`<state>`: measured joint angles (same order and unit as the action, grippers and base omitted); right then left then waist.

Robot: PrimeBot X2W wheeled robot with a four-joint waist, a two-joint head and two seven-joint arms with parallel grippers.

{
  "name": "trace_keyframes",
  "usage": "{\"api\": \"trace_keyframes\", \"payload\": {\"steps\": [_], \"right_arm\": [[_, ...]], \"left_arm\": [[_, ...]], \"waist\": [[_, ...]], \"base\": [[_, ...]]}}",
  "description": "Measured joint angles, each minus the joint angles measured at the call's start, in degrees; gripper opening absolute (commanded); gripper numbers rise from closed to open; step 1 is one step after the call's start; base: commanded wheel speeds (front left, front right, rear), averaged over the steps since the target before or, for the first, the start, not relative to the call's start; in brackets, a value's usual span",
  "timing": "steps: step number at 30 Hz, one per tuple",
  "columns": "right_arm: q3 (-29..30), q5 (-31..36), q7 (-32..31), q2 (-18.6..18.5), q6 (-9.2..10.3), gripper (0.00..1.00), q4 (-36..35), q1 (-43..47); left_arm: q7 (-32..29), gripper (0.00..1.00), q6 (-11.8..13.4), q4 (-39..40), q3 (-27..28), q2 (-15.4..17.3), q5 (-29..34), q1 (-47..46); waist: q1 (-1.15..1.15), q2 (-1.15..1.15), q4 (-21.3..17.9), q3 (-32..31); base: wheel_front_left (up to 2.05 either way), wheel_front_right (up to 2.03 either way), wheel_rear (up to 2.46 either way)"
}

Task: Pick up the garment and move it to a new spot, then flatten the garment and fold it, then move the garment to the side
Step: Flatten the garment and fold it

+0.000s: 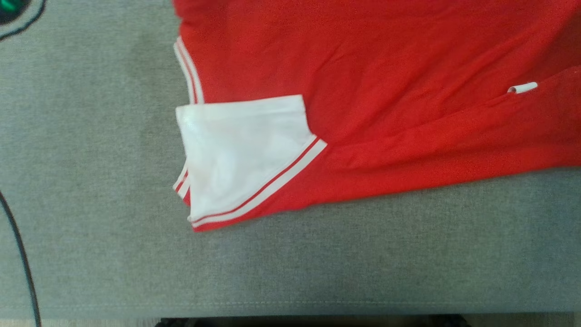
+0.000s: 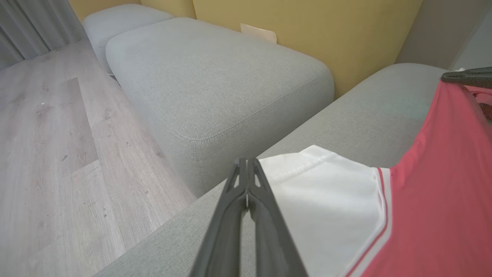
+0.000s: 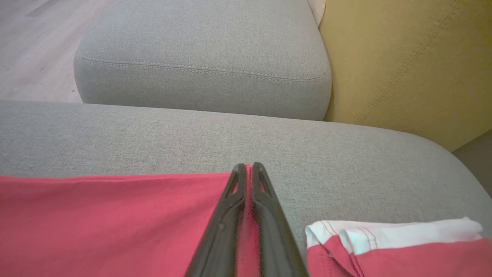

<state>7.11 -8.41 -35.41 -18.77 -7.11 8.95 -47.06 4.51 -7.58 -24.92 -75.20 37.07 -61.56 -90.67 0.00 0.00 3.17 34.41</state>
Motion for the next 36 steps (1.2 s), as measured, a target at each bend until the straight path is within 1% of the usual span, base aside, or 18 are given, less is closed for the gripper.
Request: {"api": "trace_keyframes", "payload": {"steps": [5,8,15,20,26,32,36], "right_arm": [[3.2,-0.8,0.2,1.0,0.0,0.0,-0.2,2.8],[4.7,-1.3,0.2,1.6,0.0,0.0,-1.1,5.9],[6.5,-2.8,0.0,2.0,0.0,0.0,-5.8,10.7],[7.1,-2.9,-0.5,1.9,0.0,0.0,-10.0,15.8],[8.9,-2.9,-1.5,1.7,0.0,0.0,-15.2,21.4],[11.5,-2.9,-3.3,2.8,0.0,0.0,-19.6,27.2],[12.7,-3.4,-4.6,3.8,0.0,0.0,-20.9,30.6]], "left_arm": [[2.1,0.0,0.0,2.8,0.0,0.6,-2.4,3.1],[3.2,0.0,0.5,6.2,0.0,2.0,-3.2,6.8],[5.7,0.0,4.5,16.8,0.0,7.5,-6.0,13.4],[5.7,0.0,7.3,25.5,-0.1,11.3,-7.6,18.4],[4.7,0.0,10.3,33.6,-0.4,15.2,-7.0,23.7],[4.2,0.0,12.7,38.6,-0.7,16.2,-7.0,29.9],[2.1,0.0,13.1,41.1,-0.7,16.3,-6.8,32.6]], "waist": [[0.0,0.0,0.9,-0.9],[0.0,0.0,1.8,-1.5],[0.0,0.0,3.2,-3.1],[0.0,0.0,3.9,-3.5],[0.0,0.0,4.7,-3.5],[0.0,0.0,5.1,-4.1],[0.0,0.0,5.4,-4.2]], "base": [[0.0,0.0,0.0],[0.0,0.0,0.0],[0.0,0.0,0.0],[0.0,0.0,0.0],[0.0,0.0,0.0],[0.0,0.0,0.0],[0.0,0.0,0.0]]}}
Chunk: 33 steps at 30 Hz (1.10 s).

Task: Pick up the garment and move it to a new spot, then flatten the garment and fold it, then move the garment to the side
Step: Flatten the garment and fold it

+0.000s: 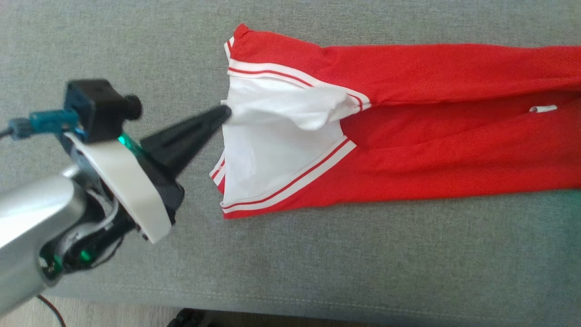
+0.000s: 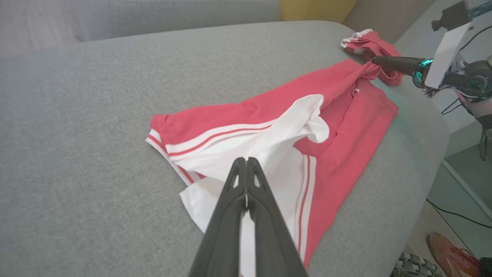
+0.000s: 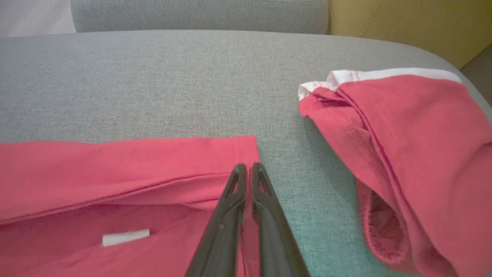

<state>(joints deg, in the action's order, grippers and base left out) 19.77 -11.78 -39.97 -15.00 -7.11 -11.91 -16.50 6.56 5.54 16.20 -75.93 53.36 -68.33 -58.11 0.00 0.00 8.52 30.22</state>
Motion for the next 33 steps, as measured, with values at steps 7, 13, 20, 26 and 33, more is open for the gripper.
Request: {"api": "trace_keyframes", "payload": {"steps": [7,13,20,26,33], "right_arm": [[1.7,-0.1,-1.1,0.8,0.0,0.0,-1.1,2.9],[1.9,-0.8,-1.5,2.3,0.0,1.0,-0.8,4.4],[1.9,-1.4,3.5,4.6,0.0,1.0,-1.1,5.1],[-0.4,-2.6,12.2,9.5,0.01,1.0,-0.6,11.9],[-2.8,-2.6,21.1,11.0,0.01,1.0,5.9,15.2]], "left_arm": [[-3.0,0.0,0.6,1.1,0.0,-0.3,0.7,3.3],[-3.8,0.0,1.9,-0.3,0.0,-1.9,1.1,7.3],[1.7,1.0,7.9,-3.5,0.8,-4.9,3.8,10.2],[7.7,1.0,17.2,-7.2,7.0,-10.3,6.4,19.1],[7.7,1.0,21.2,-7.2,20.7,-17.3,15.3,35.1]], "waist": [[0.0,0.0,0.1,0.0],[0.0,0.0,-0.4,-1.3],[0.0,0.0,-0.9,-4.4],[0.0,0.0,-1.7,-10.8],[0.0,0.0,-2.9,-18.1]], "base": [[0.0,0.0,0.0],[0.0,0.0,0.0],[0.0,0.0,0.0],[0.0,0.0,0.0],[0.0,0.0,0.0]]}}
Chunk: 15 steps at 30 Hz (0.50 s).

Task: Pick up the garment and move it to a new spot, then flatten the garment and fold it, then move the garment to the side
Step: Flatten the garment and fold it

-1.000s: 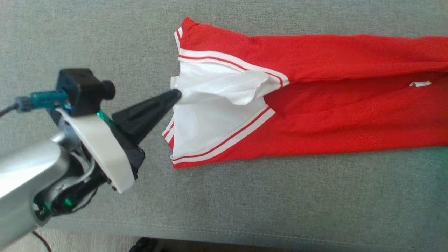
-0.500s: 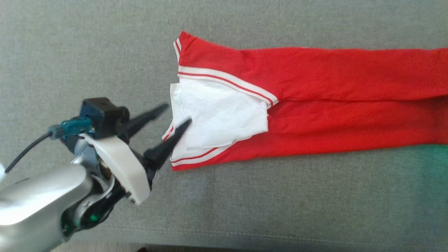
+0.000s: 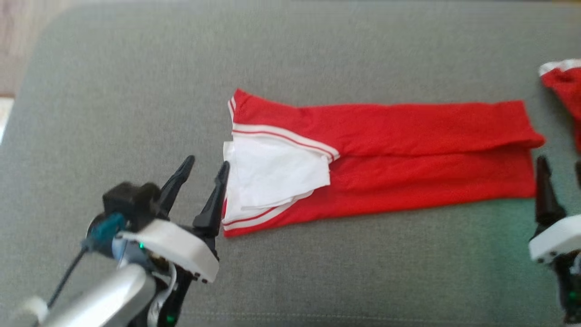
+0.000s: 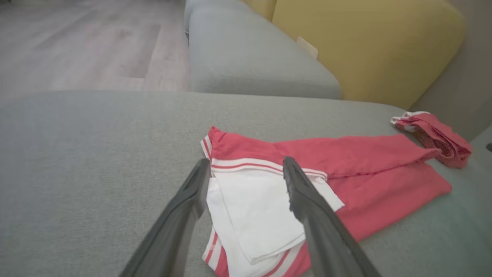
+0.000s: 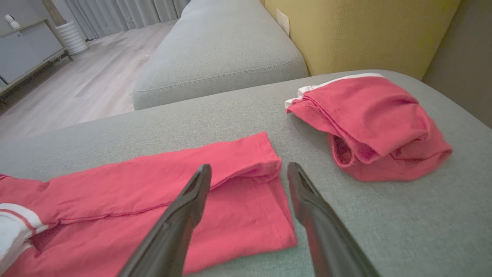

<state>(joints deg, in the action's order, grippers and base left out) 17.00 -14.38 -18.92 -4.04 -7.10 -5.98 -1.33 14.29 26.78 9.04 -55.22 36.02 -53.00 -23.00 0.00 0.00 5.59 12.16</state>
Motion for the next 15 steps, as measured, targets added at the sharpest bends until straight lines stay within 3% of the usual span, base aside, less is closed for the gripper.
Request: {"api": "trace_keyframes", "payload": {"steps": [7,11,15], "right_arm": [[-2.9,-0.4,4.5,0.3,0.0,1.0,5.8,2.1],[-2.8,-1.2,6.0,0.3,0.0,1.0,8.2,3.0],[-2.2,-1.3,6.3,0.3,0.0,1.0,9.8,3.9]], "left_arm": [[0.0,1.0,2.2,-0.5,13.1,-7.3,13.3,15.3],[0.0,1.0,1.2,-0.5,16.9,-11.7,19.8,19.5],[0.0,1.0,-0.8,-1.1,17.6,-13.6,27.5,21.3]], "waist": [[0.0,0.0,-0.4,-5.1],[0.0,0.0,1.3,-6.2],[0.0,0.0,3.5,-7.0]], "base": [[0.0,0.0,0.0],[0.0,0.0,0.0],[0.0,0.0,0.0]]}}
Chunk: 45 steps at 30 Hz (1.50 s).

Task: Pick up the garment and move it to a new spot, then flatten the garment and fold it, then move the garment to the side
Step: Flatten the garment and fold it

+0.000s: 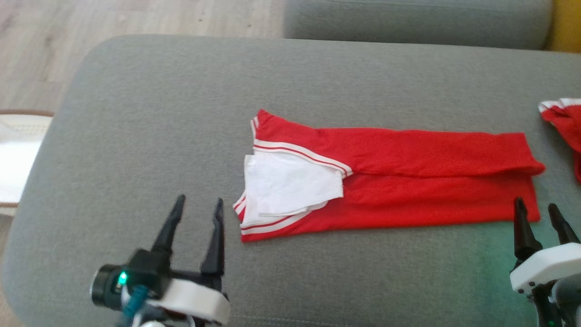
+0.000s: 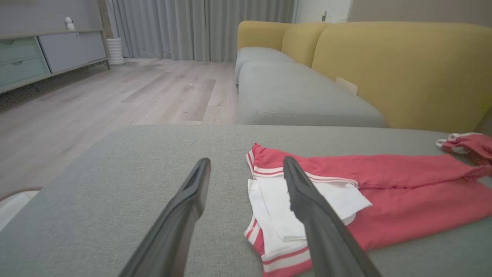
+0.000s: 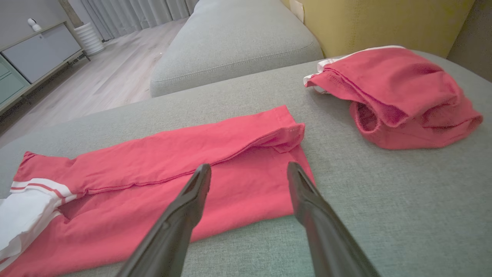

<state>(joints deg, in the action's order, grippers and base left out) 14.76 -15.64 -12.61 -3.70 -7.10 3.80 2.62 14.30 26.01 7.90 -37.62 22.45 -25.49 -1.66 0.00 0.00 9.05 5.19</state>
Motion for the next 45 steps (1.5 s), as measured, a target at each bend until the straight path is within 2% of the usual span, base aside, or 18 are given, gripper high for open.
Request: {"api": "trace_keyframes", "payload": {"steps": [5,10,18,28,29,30,31,32,37,45], "right_arm": [[1.5,0.2,-0.9,0.2,0.0,1.0,1.5,-0.5],[8.1,3.4,-6.3,0.2,0.0,1.0,4.4,-6.6],[16.1,12.0,-14.7,-2.1,0.0,1.0,9.9,-18.8],[18.2,18.1,-20.7,-2.4,-0.01,1.0,13.4,-20.3],[18.1,18.0,-20.9,-2.3,-0.01,0.96,13.3,-20.4],[18.1,17.6,-21.5,-2.1,-0.01,0.72,13.0,-20.5],[17.9,17.1,-21.9,-1.9,-0.01,0.33,12.7,-20.5],[17.7,16.7,-22.2,-1.6,-0.01,0.0,12.4,-20.5],[17.1,14.9,-23.1,-0.1,-0.01,0.0,10.5,-20.4],[15.0,16.8,-20.0,-1.0,-0.01,0.0,7.7,-17.6]], "left_arm": [[0.0,1.0,-1.4,-1.4,-1.5,-0.9,5.6,0.4],[0.0,1.0,-2.9,-1.6,-3.1,-3.3,9.0,-0.4],[0.0,1.0,-6.0,-2.8,-3.0,-6.1,10.3,-2.8],[0.0,1.0,-9.3,-3.8,-1.8,-8.7,11.8,-5.0],[0.0,1.0,-9.5,-3.9,-1.5,-8.9,11.8,-5.1],[0.0,1.0,-9.7,-3.9,-1.2,-9.0,11.8,-5.1],[0.0,1.0,-10.0,-3.9,-0.9,-9.2,11.9,-5.1],[0.0,1.0,-10.0,-3.9,-0.7,-9.3,12.2,-5.1],[0.0,1.0,-11.5,-4.3,-0.1,-9.5,12.9,-5.2],[0.0,1.0,-12.0,-4.6,1.6,-9.5,13.7,-5.2]], "waist": [[0.0,0.0,1.8,0.4],[0.0,0.0,3.4,2.9],[0.0,0.0,5.3,7.4],[0.0,0.0,5.4,10.5],[0.0,0.0,5.3,10.6],[0.0,0.0,5.1,10.7],[0.0,0.0,4.9,10.7],[0.0,0.0,4.7,10.8],[0.0,0.0,3.9,11.4],[0.0,0.0,2.4,10.8]], "base": [[0.0,0.0,0.0],[0.0,0.0,0.0],[0.0,0.0,0.0],[0.0,0.0,0.0],[0.0,0.0,0.0],[0.0,0.0,0.0],[0.0,0.0,0.0],[0.0,0.0,0.0],[0.0,0.0,0.0],[0.0,0.0,0.0]]}}
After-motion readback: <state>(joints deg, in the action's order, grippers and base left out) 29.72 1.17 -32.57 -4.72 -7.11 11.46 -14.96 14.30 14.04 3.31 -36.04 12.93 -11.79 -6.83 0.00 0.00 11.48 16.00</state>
